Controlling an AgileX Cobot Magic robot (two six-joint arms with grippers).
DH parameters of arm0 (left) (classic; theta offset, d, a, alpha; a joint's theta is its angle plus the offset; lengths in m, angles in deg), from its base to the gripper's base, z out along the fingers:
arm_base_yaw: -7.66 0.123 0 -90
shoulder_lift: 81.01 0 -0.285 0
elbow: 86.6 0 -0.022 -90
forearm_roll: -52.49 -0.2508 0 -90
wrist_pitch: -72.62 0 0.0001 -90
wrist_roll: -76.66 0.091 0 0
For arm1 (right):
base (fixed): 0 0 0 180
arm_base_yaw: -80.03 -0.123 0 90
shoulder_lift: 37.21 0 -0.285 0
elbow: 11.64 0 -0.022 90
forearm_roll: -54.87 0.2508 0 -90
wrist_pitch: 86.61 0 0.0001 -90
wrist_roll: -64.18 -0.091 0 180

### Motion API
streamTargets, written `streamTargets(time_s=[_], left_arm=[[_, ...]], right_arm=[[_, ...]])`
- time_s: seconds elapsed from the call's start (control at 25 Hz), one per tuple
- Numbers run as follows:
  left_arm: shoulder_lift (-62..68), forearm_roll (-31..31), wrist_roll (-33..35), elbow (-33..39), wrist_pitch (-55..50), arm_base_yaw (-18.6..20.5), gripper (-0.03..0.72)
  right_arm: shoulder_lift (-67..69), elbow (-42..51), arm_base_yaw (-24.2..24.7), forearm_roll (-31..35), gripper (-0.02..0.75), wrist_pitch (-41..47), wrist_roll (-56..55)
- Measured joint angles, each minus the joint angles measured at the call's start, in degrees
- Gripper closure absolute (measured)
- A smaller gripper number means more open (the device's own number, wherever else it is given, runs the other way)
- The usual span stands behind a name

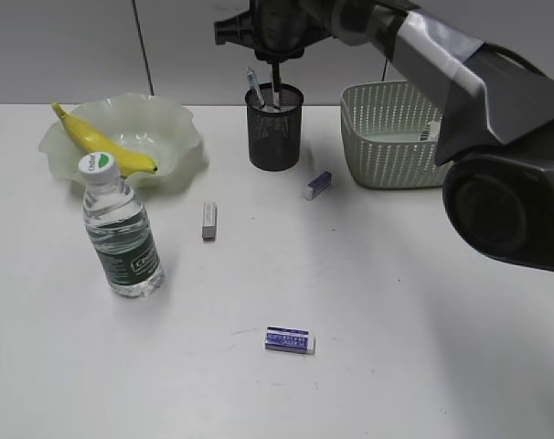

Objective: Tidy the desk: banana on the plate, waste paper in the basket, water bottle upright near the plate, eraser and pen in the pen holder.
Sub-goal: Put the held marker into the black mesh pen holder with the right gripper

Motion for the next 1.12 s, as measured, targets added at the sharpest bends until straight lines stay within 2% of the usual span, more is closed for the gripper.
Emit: streamTargets(time_s=[0.36, 0.48, 0.68, 0.76, 0.88, 1.12], left_arm=[[0.0, 0.0, 0.0, 0.0, 0.0, 0.0, 0.378], [0.0, -0.1, 0.0, 0.0, 0.0, 0.0, 0.378], [0.0, -0.1, 0.0, 0.0, 0.0, 0.0, 0.378], [0.0, -0.1, 0.0, 0.0, 0.0, 0.0, 0.378], [0.0, -0.1, 0.0, 0.0, 0.0, 0.0, 0.378], [0.0, -0.1, 0.0, 0.0, 0.0, 0.0, 0.378]], right_arm=[[4.4, 0.0, 0.0, -0.2, 0.649, -2.0, -0.2], [4.5, 0.0, 0.0, -0.2, 0.591, -2.3, -0.3], [4.5, 0.0, 0.0, -0.2, 0.375, -2.2, -0.3], [4.5, -0.3, 0.0, -0.2, 0.328, -1.0, -0.3], [4.5, -2.6, 0.0, -0.5, 0.302, 2.6, -0.3], [4.5, -12.2, 0.0, 0.0, 0.298, 10.8, 2.3]])
